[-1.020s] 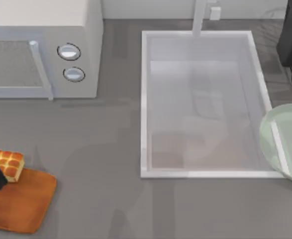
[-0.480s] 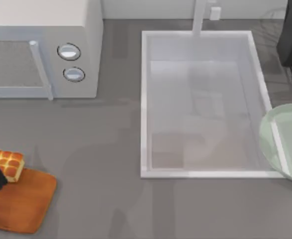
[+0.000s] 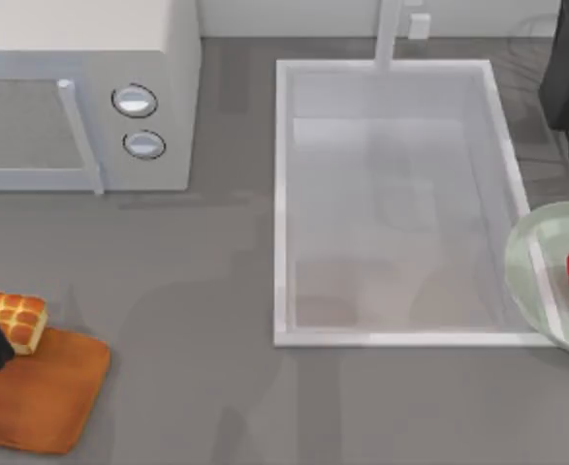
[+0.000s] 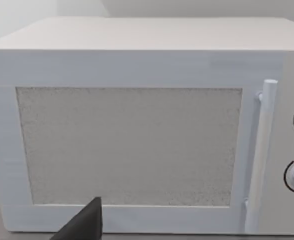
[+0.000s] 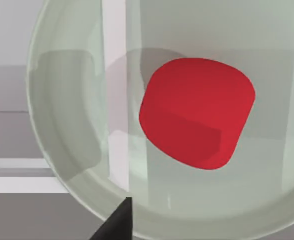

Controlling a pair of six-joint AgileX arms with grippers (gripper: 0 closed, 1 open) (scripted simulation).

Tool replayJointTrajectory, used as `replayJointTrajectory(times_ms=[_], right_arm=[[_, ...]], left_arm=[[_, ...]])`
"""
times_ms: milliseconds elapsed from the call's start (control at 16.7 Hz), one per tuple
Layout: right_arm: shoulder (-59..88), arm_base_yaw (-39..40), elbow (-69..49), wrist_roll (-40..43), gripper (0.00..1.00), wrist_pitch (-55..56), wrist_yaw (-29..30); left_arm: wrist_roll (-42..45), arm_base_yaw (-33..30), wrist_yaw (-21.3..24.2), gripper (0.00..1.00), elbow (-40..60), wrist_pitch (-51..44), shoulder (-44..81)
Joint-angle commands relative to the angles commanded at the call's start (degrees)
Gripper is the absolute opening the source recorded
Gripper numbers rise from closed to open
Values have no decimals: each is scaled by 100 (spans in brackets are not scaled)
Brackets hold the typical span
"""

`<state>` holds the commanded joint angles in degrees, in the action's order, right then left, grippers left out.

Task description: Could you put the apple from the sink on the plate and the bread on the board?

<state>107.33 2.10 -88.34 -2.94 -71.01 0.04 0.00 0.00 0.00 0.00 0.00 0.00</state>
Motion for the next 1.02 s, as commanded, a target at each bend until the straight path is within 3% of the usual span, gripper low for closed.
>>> replayJointTrajectory(times_ms=[660,1020], right_arm=[[-172,8,125,4,100,113,0],[-2112,-30,1652,54,100,1325,-1]], left_arm=[[0,0,0,100,0,0,0],[0,0,0,100,0,0,0]])
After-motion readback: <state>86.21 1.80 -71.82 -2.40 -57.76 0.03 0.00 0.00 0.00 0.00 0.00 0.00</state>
